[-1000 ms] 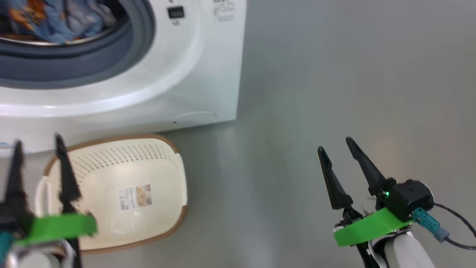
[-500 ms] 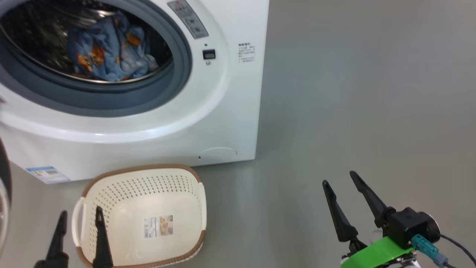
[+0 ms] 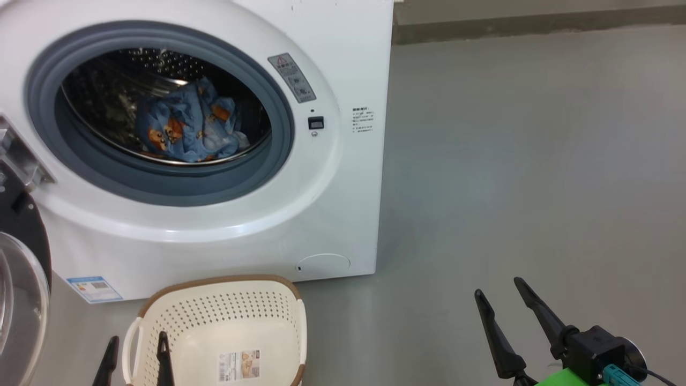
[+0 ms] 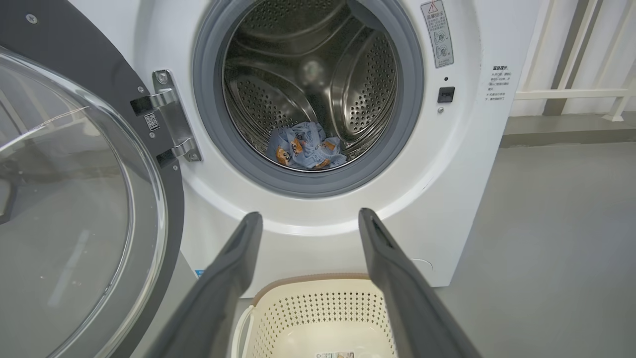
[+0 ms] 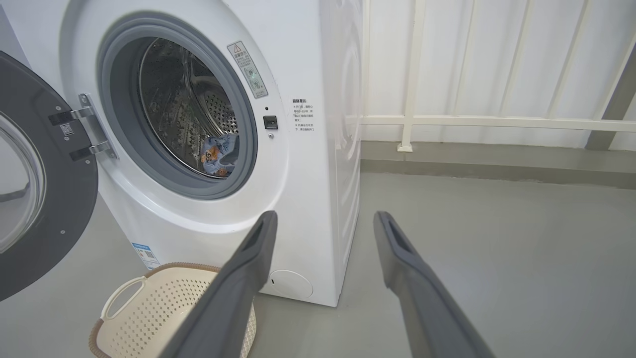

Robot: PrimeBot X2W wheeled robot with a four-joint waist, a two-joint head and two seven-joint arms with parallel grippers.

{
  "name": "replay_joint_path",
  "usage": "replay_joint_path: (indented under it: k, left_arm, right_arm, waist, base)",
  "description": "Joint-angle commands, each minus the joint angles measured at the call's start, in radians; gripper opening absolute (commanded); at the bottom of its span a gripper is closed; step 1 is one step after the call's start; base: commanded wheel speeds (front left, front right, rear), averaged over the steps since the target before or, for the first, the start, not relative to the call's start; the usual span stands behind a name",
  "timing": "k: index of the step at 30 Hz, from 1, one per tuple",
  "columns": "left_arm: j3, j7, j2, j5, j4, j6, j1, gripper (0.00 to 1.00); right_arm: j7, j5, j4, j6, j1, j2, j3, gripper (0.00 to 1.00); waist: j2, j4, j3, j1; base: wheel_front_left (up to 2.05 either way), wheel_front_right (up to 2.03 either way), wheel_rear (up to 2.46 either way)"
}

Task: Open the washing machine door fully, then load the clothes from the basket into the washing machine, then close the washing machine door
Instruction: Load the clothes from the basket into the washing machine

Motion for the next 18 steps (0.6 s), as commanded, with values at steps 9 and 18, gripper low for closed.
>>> replay_joint_path:
  k: [9, 18]
  left_arm:
    - [0.024, 0.005, 0.024, 0.018, -0.037, 0.015, -0.021, 1.0]
    - [0.019, 0.006, 0.026, 0.021, -0.038, 0.02, -0.028, 1.0]
  right_arm:
    - [0.015, -0.001, -0.055, 0.003, 0.005, -0.001, 0.011, 1.0]
    - [0.016, -0.001, -0.061, 0.003, 0.006, 0.001, 0.009, 1.0]
  waist:
    - [0.0, -0.002, -0.018, 0.0]
    - [0.0, -0.001, -0.018, 0.0]
  base:
    - [0.0, 0.0, 0.0]
    - [0.0, 0.0, 0.0]
